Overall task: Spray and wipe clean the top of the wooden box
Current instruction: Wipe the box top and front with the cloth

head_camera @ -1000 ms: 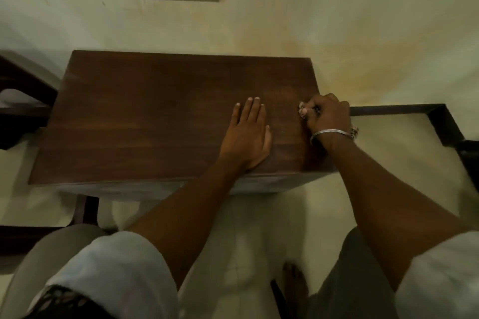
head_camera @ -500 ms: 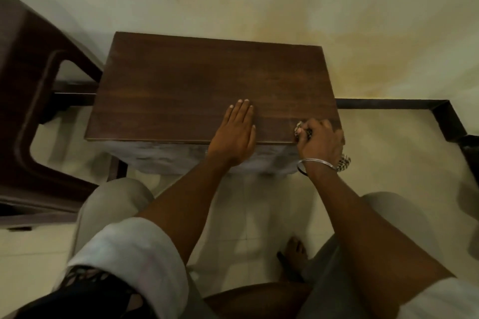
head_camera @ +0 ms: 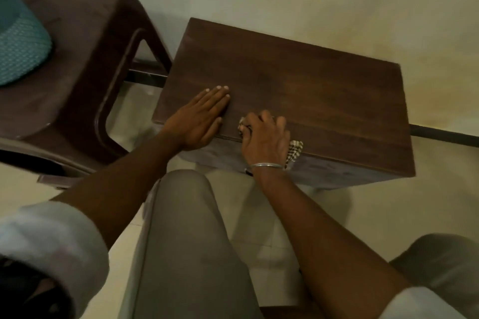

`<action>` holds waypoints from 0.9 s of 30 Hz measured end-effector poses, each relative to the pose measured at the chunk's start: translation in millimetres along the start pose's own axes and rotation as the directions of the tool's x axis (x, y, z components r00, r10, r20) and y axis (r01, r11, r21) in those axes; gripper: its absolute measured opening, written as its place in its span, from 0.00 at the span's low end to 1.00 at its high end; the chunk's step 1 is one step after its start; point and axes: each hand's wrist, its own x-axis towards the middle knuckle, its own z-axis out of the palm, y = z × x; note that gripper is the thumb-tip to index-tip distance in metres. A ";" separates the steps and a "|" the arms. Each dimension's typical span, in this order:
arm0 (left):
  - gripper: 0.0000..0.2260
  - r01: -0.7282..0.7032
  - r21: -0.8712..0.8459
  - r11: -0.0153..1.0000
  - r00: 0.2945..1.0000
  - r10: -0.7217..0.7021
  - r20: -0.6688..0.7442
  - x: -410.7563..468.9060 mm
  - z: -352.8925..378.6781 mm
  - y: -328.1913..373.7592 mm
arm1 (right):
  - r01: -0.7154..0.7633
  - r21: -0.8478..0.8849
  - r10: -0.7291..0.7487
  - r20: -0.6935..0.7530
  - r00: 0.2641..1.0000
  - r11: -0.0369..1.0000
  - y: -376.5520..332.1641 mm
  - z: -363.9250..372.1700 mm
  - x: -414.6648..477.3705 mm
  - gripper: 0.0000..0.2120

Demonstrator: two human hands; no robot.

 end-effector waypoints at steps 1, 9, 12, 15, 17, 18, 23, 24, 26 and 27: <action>0.27 0.071 -0.017 0.997 0.996 -0.072 -0.047 -9.9 -2.9 -8.8 | 0.034 0.007 -0.034 0.004 0.999 0.999 -11.9 4.5 2.7 0.03; 0.25 0.416 -0.508 0.754 0.810 -0.561 -0.169 -42.0 2.0 -28.8 | 0.265 0.101 -0.273 0.072 0.959 0.959 -96.4 30.2 20.0 0.02; 0.25 0.373 -0.766 0.523 0.751 -0.656 -0.083 -27.4 2.6 -19.9 | 0.265 0.137 -0.273 0.040 0.961 0.954 -104.1 30.3 31.1 0.07; 0.19 0.340 -0.928 0.155 0.620 -0.778 0.097 -34.7 -3.4 -33.4 | 0.345 0.195 -0.364 0.070 0.929 0.918 -127.0 44.1 39.1 0.13; 0.18 0.299 -0.947 0.116 0.616 -0.781 0.099 -33.9 -6.9 -33.2 | 0.339 0.183 -0.358 0.083 0.930 0.923 -138.5 43.6 41.7 0.14; 0.19 0.299 -0.942 0.150 0.621 -0.780 0.073 -34.9 -5.8 -31.1 | 0.340 0.174 -0.356 0.072 0.932 0.924 -143.3 45.1 43.0 0.14; 0.22 0.318 -0.945 0.083 0.511 -0.854 0.098 -35.1 -3.7 -36.3 | 0.375 0.160 -0.391 0.081 0.917 0.913 -138.6 54.1 45.8 0.13; 0.23 0.341 -0.934 0.106 0.511 -0.855 0.089 -34.2 -3.4 -36.6 | 0.376 0.166 -0.393 0.083 0.916 0.912 -137.8 53.3 46.5 0.12; 0.21 0.383 -0.911 0.151 0.489 -0.870 0.061 -33.0 -1.6 -35.8 | 0.356 0.159 -0.370 0.071 0.926 0.921 -136.3 50.9 45.2 0.11; 0.20 0.396 -0.900 0.184 0.474 -0.880 0.029 -31.8 -2.4 -35.1 | 0.337 0.158 -0.350 0.061 0.935 0.928 -135.2 50.5 43.1 0.10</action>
